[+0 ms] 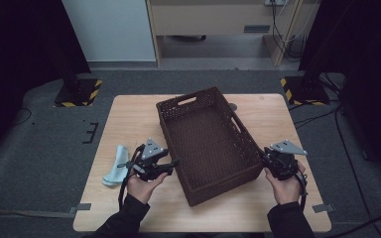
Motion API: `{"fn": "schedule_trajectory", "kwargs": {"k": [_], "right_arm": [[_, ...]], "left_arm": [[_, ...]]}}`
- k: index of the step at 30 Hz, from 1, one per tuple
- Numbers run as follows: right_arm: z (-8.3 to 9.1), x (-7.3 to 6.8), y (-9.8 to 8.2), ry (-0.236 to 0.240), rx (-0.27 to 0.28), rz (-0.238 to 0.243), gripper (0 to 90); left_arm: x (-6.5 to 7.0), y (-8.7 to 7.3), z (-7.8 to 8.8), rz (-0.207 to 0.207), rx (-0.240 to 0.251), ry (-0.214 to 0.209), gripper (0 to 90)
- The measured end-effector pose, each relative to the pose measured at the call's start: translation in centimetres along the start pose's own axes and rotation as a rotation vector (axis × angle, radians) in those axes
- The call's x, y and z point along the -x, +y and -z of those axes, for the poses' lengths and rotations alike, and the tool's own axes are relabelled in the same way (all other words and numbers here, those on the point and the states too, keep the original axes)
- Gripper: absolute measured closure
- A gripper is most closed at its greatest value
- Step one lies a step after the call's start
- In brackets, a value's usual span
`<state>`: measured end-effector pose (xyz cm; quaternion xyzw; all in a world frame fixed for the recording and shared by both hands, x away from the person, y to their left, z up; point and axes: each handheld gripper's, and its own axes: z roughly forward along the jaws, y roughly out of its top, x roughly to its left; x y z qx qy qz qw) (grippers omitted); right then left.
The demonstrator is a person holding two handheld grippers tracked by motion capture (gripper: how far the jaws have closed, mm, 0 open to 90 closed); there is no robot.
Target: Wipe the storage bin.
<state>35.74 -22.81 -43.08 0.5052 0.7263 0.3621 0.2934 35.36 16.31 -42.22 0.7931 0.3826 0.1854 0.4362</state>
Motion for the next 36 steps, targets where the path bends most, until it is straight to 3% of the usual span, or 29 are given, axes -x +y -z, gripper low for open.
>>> {"fn": "schedule_trajectory", "kwargs": {"k": [3, 6, 15, 19, 26, 36], "right_arm": [[-0.7, 0.2, -0.1, 0.032, -0.016, -0.018, 81.3], [-1.2, 0.3, 0.3, 0.0, -0.018, 0.01, 81.2], [-2.1, 0.7, 0.4, -0.057, 0.003, 0.009, 75.7], [-1.2, 0.8, 0.4, -0.033, 0.028, -0.027, 63.0], [1.3, -0.2, -0.3, -0.018, 0.025, -0.075, 53.7], [0.7, -0.7, -0.7, -0.052, 0.012, -0.104, 49.5]], "left_arm": [[-0.4, -0.1, 0.1, 0.005, 0.003, 0.006, 45.1], [-0.8, -0.1, 0.2, 0.013, 0.005, 0.015, 44.9], [-2.1, -0.5, 0.3, 0.026, -0.007, 0.038, 43.6], [-2.8, -0.7, 0.5, 0.028, -0.01, 0.059, 43.1], [-3.9, -1.2, 0.9, 0.052, -0.014, 0.083, 42.3], [-4.5, -1.4, 1.1, 0.065, -0.011, 0.097, 42.1]]}}
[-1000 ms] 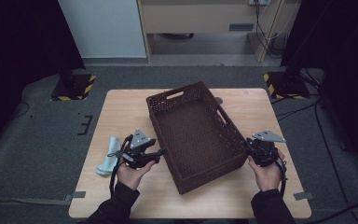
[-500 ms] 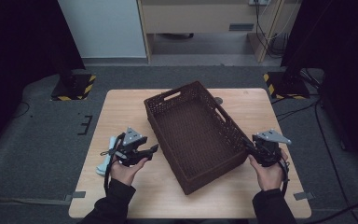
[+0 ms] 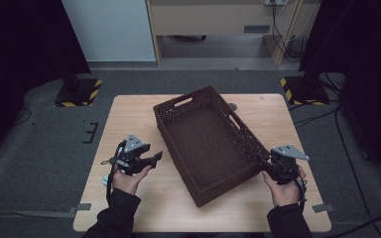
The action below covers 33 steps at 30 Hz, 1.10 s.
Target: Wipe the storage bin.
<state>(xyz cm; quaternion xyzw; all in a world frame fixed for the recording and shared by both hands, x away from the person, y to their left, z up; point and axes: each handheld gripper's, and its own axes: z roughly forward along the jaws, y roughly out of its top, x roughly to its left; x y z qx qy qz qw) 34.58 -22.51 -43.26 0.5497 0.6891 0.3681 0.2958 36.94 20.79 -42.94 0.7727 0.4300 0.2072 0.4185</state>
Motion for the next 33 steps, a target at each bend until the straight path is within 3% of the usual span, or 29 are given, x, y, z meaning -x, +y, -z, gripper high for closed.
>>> {"fn": "schedule_trajectory", "kwargs": {"k": [3, 8, 17, 20, 22, 27, 33], "right_arm": [[-0.7, 0.4, 0.0, 0.011, -0.006, -0.038, 50.2], [-1.4, 0.5, 0.1, -0.013, -0.009, 0.002, 50.0], [-3.3, 1.4, 0.5, -0.059, -0.018, 0.03, 53.2], [-3.7, 2.1, 0.5, -0.077, -0.018, 0.024, 54.6], [-3.8, 2.5, 0.4, -0.063, -0.015, 0.007, 53.6], [-3.1, 2.3, 0.5, -0.036, 0.009, 0.016, 47.6], [-0.3, 1.5, 0.4, 0.004, 0.04, -0.01, 38.5]], "left_arm": [[0.0, 0.0, 0.0, -0.003, 0.001, -0.001, 42.0], [-0.3, 0.0, 0.1, 0.004, 0.004, 0.003, 41.8], [-0.6, 0.0, 0.1, 0.012, 0.007, 0.008, 41.8], [-0.6, 0.0, 0.1, 0.012, 0.008, 0.008, 41.8], [-0.6, 0.0, 0.1, 0.013, 0.008, 0.008, 41.8], [-0.7, 0.0, 0.2, 0.017, 0.011, 0.01, 41.6], [-1.0, 0.1, 0.7, 0.031, 0.026, 0.009, 41.4]]}}
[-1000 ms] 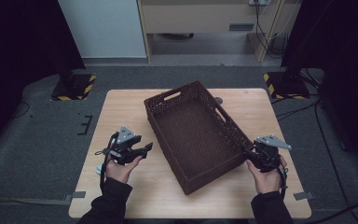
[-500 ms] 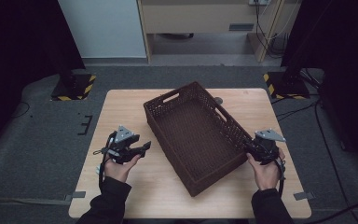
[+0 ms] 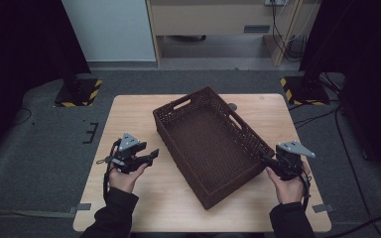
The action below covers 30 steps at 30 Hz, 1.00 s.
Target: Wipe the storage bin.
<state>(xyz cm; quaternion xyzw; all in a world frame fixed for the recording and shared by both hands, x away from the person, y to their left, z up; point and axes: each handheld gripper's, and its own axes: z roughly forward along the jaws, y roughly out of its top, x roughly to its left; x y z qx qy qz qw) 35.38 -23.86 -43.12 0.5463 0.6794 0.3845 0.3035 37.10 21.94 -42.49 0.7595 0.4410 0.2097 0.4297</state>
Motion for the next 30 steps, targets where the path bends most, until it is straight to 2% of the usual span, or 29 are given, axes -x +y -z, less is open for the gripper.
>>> {"fn": "schedule_trajectory", "kwargs": {"k": [3, 7, 17, 20, 24, 30], "right_arm": [[1.1, -0.5, -0.5, 0.008, -0.003, -0.009, 38.4], [0.8, -1.1, -1.0, 0.035, -0.03, -0.031, 37.9], [-0.9, -0.7, -0.4, -0.028, -0.024, -0.008, 41.2], [-1.1, -0.5, -0.3, -0.016, -0.026, -0.036, 37.1], [-1.1, -1.0, -0.7, -0.011, -0.017, -0.037, 33.8], [-1.9, -0.9, -0.4, -0.049, -0.013, -0.023, 37.1]], "left_arm": [[0.0, 0.1, 0.2, 0.0, 0.005, 0.001, 41.4], [0.0, 0.1, 0.3, -0.002, 0.009, 0.001, 41.4], [-0.5, 0.1, 0.1, 0.005, 0.005, 0.014, 41.1], [-0.7, 0.0, 0.1, 0.009, 0.007, 0.02, 40.5], [-1.1, 0.0, 0.1, 0.02, 0.006, 0.031, 40.0], [-1.7, -0.1, 0.3, 0.032, 0.014, 0.04, 39.9]]}}
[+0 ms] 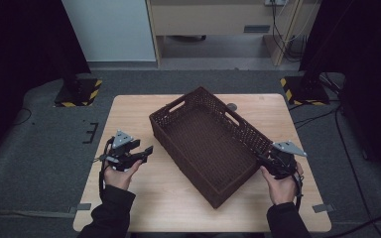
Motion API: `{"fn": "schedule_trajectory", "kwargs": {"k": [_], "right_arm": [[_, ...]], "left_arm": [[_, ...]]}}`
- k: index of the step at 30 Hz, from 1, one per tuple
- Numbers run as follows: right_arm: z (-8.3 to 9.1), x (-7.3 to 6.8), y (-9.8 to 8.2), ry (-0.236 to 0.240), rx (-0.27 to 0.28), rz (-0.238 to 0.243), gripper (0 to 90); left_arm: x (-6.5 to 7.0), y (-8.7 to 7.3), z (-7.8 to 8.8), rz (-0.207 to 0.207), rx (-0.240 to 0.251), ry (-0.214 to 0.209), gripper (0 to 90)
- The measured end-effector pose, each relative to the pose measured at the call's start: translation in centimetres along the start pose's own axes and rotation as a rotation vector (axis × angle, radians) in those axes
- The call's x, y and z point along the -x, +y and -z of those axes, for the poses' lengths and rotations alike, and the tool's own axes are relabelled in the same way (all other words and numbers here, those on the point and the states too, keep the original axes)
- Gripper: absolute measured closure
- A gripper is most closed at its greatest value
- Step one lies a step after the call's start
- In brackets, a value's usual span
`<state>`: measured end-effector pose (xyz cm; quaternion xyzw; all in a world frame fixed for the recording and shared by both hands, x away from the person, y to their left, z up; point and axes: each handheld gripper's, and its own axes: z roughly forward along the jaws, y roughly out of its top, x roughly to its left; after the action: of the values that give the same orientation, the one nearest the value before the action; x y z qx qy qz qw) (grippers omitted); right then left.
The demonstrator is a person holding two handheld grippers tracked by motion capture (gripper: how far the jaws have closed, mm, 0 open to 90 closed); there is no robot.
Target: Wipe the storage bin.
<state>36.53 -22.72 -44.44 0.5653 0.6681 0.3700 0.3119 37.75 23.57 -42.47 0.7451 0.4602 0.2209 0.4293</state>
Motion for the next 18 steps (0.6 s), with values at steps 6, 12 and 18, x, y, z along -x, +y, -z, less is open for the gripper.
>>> {"fn": "schedule_trajectory", "kwargs": {"k": [6, 12, 18], "right_arm": [[-0.9, 0.3, 0.2, -0.015, 0.022, -0.003, 34.4], [0.3, -1.0, -0.3, 0.047, 0.006, -0.015, 31.5], [-0.6, -0.7, -0.4, 0.029, 0.016, 0.008, 33.6]], "left_arm": [[-0.8, -0.1, 0.0, 0.022, -0.006, 0.014, 41.0], [-1.3, -0.2, 0.2, 0.034, -0.003, 0.035, 41.8], [-1.7, -0.2, 0.3, 0.043, 0.0, 0.04, 41.9]]}}
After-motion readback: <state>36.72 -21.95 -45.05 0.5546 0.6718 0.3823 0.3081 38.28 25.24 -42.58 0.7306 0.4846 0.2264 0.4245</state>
